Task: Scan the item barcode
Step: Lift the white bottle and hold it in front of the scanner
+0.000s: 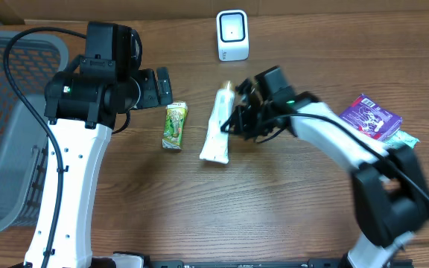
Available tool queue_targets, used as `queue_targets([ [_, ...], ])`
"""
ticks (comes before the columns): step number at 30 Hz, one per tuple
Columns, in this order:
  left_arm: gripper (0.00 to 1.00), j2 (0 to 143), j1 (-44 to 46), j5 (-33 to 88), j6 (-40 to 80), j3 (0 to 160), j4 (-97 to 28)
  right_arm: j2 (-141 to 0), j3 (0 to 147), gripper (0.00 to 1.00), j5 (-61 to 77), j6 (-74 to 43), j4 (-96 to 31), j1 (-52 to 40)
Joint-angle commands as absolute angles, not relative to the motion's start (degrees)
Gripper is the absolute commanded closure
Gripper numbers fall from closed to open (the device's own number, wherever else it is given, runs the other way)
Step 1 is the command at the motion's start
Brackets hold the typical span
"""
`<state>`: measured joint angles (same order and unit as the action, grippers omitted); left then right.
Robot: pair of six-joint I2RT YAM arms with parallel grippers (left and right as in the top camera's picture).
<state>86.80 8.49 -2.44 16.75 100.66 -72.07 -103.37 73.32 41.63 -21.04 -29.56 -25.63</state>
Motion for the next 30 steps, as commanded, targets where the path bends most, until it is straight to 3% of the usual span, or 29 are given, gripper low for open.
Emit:
queue_targets([
  [1,0.00,87.0,8.3,-3.2,17.1,101.7,-72.0,-92.1,74.5,0.96,53.1,-11.7,-28.7,-24.3],
  [10,0.00,87.0,8.3,-3.2,17.1,101.7,-72.0,-78.9,75.1,0.96,54.1,-14.7,-31.0,-23.4],
  [22,0.01,87.0,8.3,-3.2,17.1,101.7,-72.0,-76.3,78.4,0.97,53.6,-20.6,-30.4,-23.4],
  [30,0.00,87.0,8.3,-3.2,17.1,101.7,-72.0,-82.8,96.3,0.97,35.2,-12.0,-44.6,-23.4],
])
